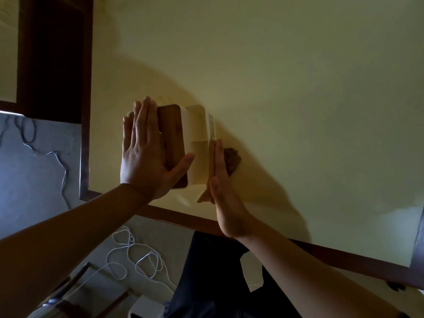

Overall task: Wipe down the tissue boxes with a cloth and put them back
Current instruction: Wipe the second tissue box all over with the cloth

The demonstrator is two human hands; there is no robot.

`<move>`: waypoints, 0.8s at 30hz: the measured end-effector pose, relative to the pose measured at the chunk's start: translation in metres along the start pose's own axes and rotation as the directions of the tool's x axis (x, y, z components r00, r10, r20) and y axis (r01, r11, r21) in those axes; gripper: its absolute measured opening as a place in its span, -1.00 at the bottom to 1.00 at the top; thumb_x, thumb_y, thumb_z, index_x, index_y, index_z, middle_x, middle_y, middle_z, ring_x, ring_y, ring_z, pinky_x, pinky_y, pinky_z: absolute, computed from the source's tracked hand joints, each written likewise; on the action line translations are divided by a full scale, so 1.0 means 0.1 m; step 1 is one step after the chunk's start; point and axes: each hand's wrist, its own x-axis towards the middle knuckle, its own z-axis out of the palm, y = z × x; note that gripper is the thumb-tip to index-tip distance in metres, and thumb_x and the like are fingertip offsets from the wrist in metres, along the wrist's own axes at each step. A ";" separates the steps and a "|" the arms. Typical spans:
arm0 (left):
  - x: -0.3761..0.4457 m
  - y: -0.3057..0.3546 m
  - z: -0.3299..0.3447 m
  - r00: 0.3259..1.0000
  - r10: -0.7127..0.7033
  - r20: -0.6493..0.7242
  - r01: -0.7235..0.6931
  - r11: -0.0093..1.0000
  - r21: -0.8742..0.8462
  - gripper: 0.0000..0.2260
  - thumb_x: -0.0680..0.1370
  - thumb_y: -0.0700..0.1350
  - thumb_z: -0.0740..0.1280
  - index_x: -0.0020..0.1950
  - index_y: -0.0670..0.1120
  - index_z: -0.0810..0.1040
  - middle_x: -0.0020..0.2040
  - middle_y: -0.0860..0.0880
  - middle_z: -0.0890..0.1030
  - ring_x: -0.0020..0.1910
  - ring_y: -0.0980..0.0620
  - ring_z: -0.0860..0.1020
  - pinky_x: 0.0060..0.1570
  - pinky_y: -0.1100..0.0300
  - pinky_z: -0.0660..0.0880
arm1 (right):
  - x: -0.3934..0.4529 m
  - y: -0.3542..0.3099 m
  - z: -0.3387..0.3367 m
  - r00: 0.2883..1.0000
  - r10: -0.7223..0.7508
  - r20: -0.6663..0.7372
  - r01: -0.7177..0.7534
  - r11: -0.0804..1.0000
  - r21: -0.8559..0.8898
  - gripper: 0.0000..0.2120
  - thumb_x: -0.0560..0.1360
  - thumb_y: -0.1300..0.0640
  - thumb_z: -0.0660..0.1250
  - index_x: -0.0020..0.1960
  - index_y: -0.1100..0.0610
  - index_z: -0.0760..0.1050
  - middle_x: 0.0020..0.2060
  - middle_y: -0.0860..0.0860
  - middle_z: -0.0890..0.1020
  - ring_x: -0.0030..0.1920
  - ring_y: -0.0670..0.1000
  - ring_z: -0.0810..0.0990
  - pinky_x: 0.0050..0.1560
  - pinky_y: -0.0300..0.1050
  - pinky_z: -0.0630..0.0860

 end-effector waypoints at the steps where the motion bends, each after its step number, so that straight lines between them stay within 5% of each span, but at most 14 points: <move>1: 0.00 0.00 0.00 1.000 0.001 0.001 -0.001 1.000 0.001 0.06 0.52 0.51 0.11 0.68 -0.26 -0.08 0.69 -0.21 -0.02 0.68 -0.18 -0.09 0.63 -0.22 -0.12 | 0.08 -0.02 -0.02 1.000 -0.007 -0.006 0.007 1.000 -0.002 -0.23 0.58 -0.53 -0.01 0.63 -0.38 -0.31 0.71 -0.15 -0.17 0.70 0.11 0.07 0.45 0.41 0.44; 5: 0.00 0.00 -0.01 1.000 -0.006 0.001 0.006 1.000 -0.005 0.06 0.51 0.52 0.11 0.67 -0.27 -0.06 0.69 -0.21 -0.01 0.68 -0.18 -0.08 0.63 -0.22 -0.12 | 0.63 -0.21 -0.11 0.999 -0.022 -0.048 0.019 0.999 -0.047 -0.39 0.60 -0.51 -0.05 0.54 -0.54 -0.27 0.71 -0.13 -0.17 0.71 0.05 -0.06 0.62 0.39 0.14; 10: -0.01 0.01 -0.02 1.000 -0.017 0.005 0.017 1.000 -0.004 0.07 0.51 0.52 0.12 0.68 -0.25 -0.07 0.69 -0.20 -0.02 0.68 -0.15 -0.10 0.64 -0.17 -0.15 | 1.17 -0.36 -0.25 0.995 -0.071 -0.072 0.056 0.980 -0.194 -0.29 0.71 -0.30 -0.11 0.71 0.02 -0.21 0.72 -0.01 -0.17 0.70 -0.01 -0.22 0.68 0.29 -0.11; 14: -0.01 0.02 -0.02 1.000 -0.018 0.004 0.018 1.000 -0.010 0.06 0.51 0.52 0.12 0.68 -0.25 -0.07 0.69 -0.20 -0.02 0.69 -0.15 -0.09 0.64 -0.16 -0.15 | 1.00 -0.24 -0.24 0.994 -0.092 -0.061 0.080 0.983 -0.167 -0.36 0.74 -0.21 -0.11 0.72 0.00 -0.18 0.72 -0.03 -0.12 0.71 -0.01 -0.17 0.68 0.29 -0.06; 19: -0.01 0.01 -0.01 1.000 -0.019 -0.002 0.019 1.000 -0.012 0.05 0.52 0.51 0.12 0.68 -0.25 -0.07 0.69 -0.19 0.00 0.68 -0.15 -0.09 0.64 -0.18 -0.14 | 0.37 -0.11 -0.10 1.000 -0.009 -0.010 0.008 0.999 -0.053 -0.40 0.66 -0.42 -0.07 0.61 -0.44 -0.26 0.70 -0.19 -0.15 0.71 0.02 -0.06 0.62 0.38 0.14; 24: -0.01 0.00 0.00 1.000 -0.010 0.004 0.010 1.000 -0.002 0.06 0.51 0.52 0.11 0.68 -0.25 -0.08 0.69 -0.20 -0.02 0.68 -0.16 -0.09 0.63 -0.21 -0.12 | -0.26 0.07 0.10 1.000 0.026 0.004 -0.026 0.999 -0.027 -0.27 0.64 -0.43 -0.05 0.67 -0.28 -0.31 0.70 -0.17 -0.21 0.71 0.06 -0.07 0.61 0.36 0.18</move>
